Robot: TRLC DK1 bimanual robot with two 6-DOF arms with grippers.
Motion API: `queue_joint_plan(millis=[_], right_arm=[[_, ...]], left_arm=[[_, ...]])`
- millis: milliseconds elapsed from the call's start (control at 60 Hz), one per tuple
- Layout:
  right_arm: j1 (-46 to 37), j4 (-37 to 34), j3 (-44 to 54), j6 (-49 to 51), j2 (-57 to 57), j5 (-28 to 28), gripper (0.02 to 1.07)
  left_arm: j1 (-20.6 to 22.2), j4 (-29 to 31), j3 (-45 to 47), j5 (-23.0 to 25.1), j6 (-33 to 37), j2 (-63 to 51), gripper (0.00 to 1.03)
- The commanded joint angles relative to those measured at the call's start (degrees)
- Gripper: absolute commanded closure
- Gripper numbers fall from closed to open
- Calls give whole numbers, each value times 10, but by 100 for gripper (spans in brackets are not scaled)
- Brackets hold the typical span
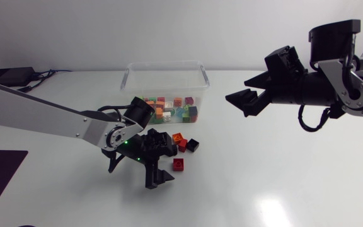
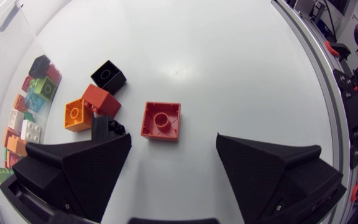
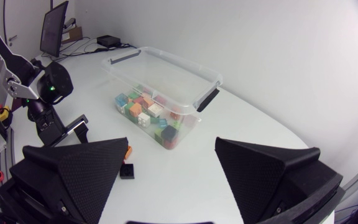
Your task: Place the duplo bricks in the container
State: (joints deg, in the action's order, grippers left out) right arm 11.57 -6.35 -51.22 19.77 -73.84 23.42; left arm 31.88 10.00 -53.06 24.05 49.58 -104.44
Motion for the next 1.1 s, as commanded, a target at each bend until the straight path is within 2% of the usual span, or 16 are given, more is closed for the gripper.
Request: queue_joint_plan(millis=[0,217,317,467,517,683,733,850,1083], right_arm=[[8,-2,35,12,19,6,6],[30,-4,86,18,45,5,6],[35,-9,98,21,54,3,6],[42,-17,106,20,53,2,6],[50,-20,110,20,43,0,6],[84,-15,110,23,-13,-31,6],[91,-7,106,22,-32,-36,6],[103,9,88,20,-94,-41,6],[122,20,38,26,-196,-55,7]], left_arm=[[8,0,-21,12,15,-26,9],[15,0,-48,15,15,-56,9],[20,3,-60,21,18,-71,12],[24,29,-91,23,19,-96,29],[24,37,-99,23,18,-102,40],[25,44,-102,24,18,-105,62],[25,45,-101,23,16,-107,72],[26,65,-101,23,18,-106,77],[20,115,-101,23,20,-81,80]])
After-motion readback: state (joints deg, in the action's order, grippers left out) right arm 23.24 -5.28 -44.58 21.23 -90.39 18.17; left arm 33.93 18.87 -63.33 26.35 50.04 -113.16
